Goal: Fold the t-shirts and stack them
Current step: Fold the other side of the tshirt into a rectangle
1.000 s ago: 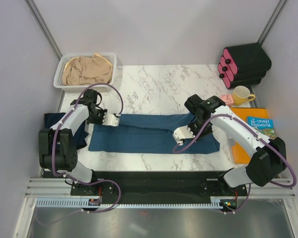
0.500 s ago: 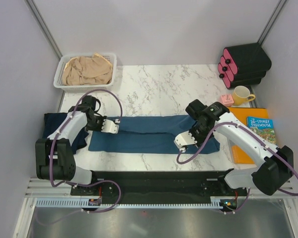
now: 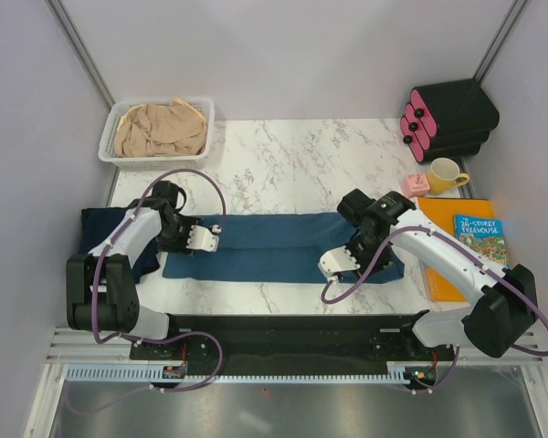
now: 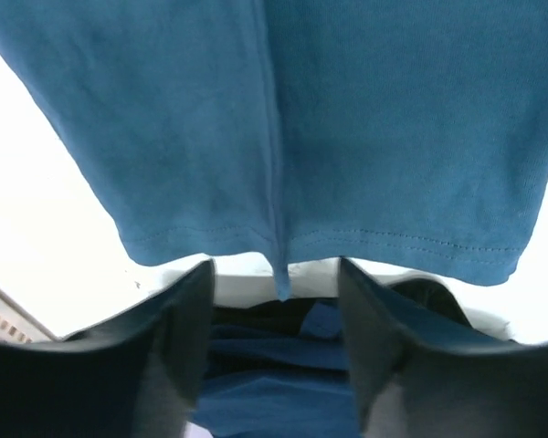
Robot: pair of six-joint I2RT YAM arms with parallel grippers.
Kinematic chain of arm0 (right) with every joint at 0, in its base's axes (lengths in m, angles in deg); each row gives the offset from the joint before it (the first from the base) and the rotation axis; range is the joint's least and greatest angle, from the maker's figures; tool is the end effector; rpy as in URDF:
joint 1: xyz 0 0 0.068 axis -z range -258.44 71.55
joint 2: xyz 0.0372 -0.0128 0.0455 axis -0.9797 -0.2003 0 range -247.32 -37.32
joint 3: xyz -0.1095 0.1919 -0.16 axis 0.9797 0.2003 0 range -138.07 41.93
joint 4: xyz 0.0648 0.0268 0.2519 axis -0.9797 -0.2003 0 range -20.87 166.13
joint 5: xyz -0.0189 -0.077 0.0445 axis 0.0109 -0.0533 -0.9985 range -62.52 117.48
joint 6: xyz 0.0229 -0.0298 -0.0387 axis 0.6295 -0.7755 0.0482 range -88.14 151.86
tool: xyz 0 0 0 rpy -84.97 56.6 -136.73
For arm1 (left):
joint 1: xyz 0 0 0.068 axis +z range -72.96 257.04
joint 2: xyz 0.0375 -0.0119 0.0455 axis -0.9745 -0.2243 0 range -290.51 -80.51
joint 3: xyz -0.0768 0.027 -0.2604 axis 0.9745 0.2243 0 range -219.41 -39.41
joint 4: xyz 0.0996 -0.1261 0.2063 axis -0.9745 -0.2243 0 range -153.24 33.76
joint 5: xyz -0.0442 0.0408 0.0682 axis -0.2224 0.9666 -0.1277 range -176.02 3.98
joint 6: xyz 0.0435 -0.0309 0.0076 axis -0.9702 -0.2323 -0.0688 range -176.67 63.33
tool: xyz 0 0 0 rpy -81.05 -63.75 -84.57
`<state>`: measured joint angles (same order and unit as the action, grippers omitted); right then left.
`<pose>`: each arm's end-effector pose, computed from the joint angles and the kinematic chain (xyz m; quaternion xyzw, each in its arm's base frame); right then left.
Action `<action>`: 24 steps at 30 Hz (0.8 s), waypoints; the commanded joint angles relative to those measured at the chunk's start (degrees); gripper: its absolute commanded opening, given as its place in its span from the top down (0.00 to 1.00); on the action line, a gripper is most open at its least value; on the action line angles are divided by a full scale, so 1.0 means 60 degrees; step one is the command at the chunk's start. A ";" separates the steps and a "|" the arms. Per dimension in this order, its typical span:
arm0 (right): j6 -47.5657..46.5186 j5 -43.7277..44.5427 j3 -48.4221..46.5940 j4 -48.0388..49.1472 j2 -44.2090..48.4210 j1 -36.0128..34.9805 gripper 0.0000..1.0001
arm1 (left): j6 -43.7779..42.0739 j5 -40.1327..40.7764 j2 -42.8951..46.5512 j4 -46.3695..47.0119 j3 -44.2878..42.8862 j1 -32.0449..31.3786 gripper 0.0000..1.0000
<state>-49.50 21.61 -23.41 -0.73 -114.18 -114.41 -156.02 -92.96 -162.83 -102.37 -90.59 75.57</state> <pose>0.1721 0.1293 0.2711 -0.8533 0.5187 0.0418 0.0328 0.2494 -0.0107 0.1932 0.7687 0.6271 0.0439 0.1180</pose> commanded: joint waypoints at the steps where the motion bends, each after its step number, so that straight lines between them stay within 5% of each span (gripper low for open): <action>1: 0.0171 0.0319 0.0167 -0.1121 -0.0066 -0.0085 0.37 | -0.0477 0.0175 0.0229 -0.0163 0.0150 -0.0003 0.22; 8: 0.0215 0.0349 -0.0080 -0.1077 0.0066 -0.0260 0.28 | -0.0508 -0.0014 0.0332 -0.0515 -0.0316 -0.0003 0.20; 13: 0.1079 -0.0587 -0.0696 0.0091 -0.0358 -0.0407 0.29 | 0.1217 -0.0718 -0.0399 -0.0500 -0.1954 -0.0032 0.20; 24: 0.4944 -0.1789 -0.0917 0.3418 -0.2804 -0.0788 0.44 | 0.1983 -0.0645 -0.0738 0.0012 -0.1930 -0.0384 0.18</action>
<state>-31.34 15.56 -27.26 11.77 -127.99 -118.65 -147.59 -95.26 -168.01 -103.61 -103.00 73.95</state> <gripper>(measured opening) 0.574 0.819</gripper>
